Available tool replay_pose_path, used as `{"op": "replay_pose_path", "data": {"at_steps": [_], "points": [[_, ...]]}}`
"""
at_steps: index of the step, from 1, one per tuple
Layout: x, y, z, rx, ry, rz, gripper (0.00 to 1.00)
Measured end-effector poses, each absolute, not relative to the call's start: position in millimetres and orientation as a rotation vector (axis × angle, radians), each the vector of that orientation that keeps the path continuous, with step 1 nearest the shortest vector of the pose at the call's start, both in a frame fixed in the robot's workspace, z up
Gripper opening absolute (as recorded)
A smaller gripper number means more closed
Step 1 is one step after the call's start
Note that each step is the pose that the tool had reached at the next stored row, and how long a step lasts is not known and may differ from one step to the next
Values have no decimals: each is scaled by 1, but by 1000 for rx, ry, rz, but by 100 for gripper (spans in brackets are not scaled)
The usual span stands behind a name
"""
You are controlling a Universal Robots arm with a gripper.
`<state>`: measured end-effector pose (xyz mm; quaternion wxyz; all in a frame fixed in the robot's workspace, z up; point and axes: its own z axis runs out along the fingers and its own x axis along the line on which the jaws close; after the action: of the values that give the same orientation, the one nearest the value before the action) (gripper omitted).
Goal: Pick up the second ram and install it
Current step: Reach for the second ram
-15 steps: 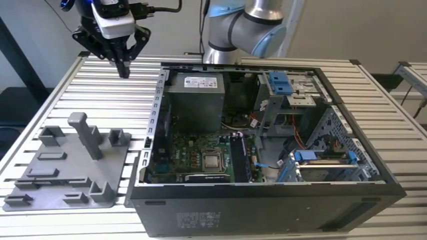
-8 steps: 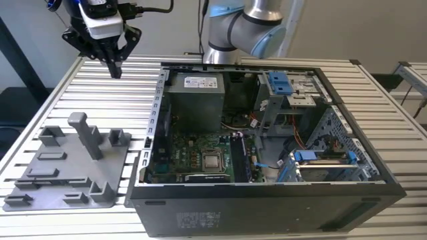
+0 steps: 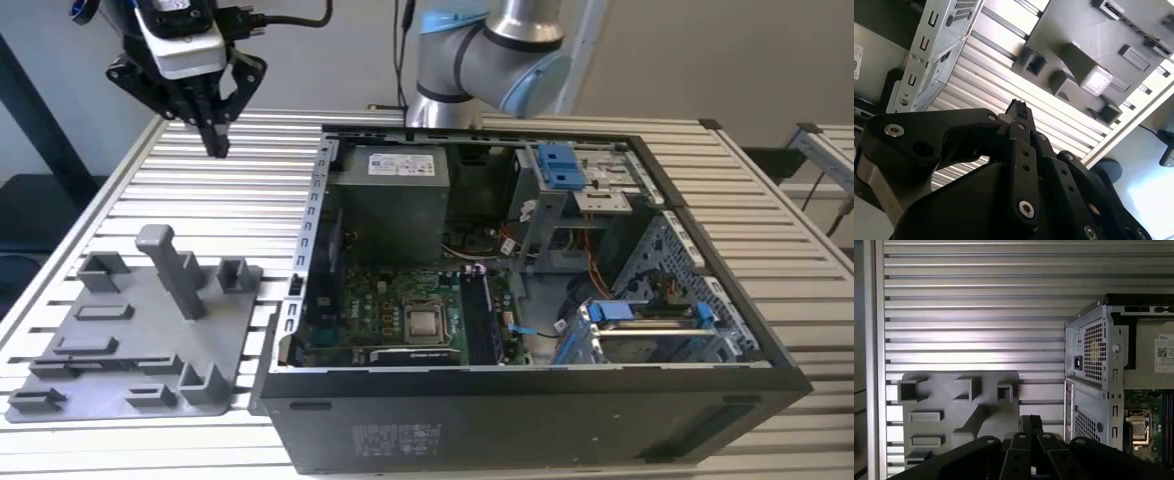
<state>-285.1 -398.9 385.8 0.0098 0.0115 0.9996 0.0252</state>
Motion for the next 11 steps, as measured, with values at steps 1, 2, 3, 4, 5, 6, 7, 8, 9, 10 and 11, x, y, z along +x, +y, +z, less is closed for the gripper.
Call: {"op": "replay_pose_path", "data": {"at_steps": [1,2,3,4,5,6,7,8,9,10,11], "points": [[-287,-399,386,35,3121,78,11],[-290,-399,386,34,3121,79,11],[-292,-399,385,33,3121,79,11],[-294,-399,385,32,3121,79,11],[-296,-399,385,31,3121,79,11],[-298,-399,385,30,3121,79,11],[-300,-399,385,29,3121,79,11],[-302,-399,385,28,3121,79,11],[-305,-399,385,27,3121,79,11],[-307,-399,385,26,3121,79,11],[-309,-399,384,25,3121,79,11]]}}
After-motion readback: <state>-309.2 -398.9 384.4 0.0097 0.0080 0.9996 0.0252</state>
